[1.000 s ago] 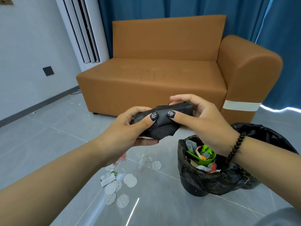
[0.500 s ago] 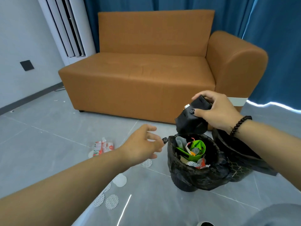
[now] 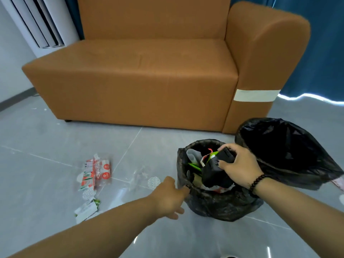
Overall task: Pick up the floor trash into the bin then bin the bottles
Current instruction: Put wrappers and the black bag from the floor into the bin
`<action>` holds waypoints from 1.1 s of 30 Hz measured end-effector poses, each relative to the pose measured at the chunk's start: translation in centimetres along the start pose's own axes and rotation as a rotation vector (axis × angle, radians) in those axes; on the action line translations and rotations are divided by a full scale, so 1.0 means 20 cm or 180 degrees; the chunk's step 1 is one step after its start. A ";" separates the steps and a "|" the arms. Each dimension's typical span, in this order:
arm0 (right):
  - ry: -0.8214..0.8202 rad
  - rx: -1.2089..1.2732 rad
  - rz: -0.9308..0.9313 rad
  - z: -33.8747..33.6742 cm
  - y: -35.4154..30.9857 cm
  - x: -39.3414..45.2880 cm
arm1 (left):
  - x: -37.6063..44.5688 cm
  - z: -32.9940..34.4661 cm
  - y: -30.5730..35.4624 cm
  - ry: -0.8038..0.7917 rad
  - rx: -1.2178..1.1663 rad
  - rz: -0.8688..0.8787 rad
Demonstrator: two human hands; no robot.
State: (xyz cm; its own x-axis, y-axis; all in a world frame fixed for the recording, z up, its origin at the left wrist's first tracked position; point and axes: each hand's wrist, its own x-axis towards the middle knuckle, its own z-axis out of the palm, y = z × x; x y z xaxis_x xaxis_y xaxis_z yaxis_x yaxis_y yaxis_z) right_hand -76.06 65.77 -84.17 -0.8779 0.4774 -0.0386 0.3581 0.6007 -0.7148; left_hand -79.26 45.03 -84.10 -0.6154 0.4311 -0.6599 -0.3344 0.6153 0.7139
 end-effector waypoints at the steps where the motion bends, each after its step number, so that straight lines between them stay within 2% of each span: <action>1: -0.0055 0.0002 -0.0018 0.04 0.03 0.01 | 0.06 0.04 0.01 0.0112 -0.0256 -0.0111; 5: -0.0273 -0.0142 -0.0176 0.14 0.11 0.07 | 0.27 0.23 0.00 0.0356 -0.0633 -0.0308; 9: -0.0382 -0.0752 -0.0447 0.17 0.18 0.15 | 0.38 0.36 -0.03 0.0480 -0.0956 -0.0366; 12: -0.0689 -0.1063 -0.0822 0.17 0.24 0.18 | 0.42 0.35 -0.02 0.0574 -0.1108 -0.0399; 15: -0.0922 -0.1721 -0.1183 0.17 0.26 0.23 | 0.42 0.32 -0.01 0.0427 -0.1101 -0.0391; 18: -0.1049 -0.2417 -0.1776 0.18 0.27 0.26 | 0.42 0.29 -0.02 0.0277 -0.1063 -0.0356; 22: -0.1510 -0.3125 -0.2468 0.25 0.29 0.26 | 0.41 0.30 0.00 0.0254 -0.1097 -0.0350; 27: -0.1815 -0.3314 -0.2392 0.36 0.29 0.32 | 0.42 0.30 0.00 0.0249 -0.1090 -0.0357; 31: -0.2274 -0.3436 -0.2293 0.43 0.29 0.36 | 0.42 0.30 0.00 0.0205 -0.1042 -0.0365; 33: -0.2261 -0.3095 -0.2103 0.44 0.26 0.36 | 0.41 0.29 0.00 0.0129 -0.0959 -0.0347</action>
State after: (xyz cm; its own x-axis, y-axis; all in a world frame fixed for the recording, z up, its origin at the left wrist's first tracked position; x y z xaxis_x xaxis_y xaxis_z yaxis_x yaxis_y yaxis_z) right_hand -83.36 66.77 -94.30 -0.8376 -0.3215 -0.4417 -0.3681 0.9295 0.0215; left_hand -80.15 52.31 -90.86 -0.5903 0.3431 -0.7306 -0.5925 0.4306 0.6809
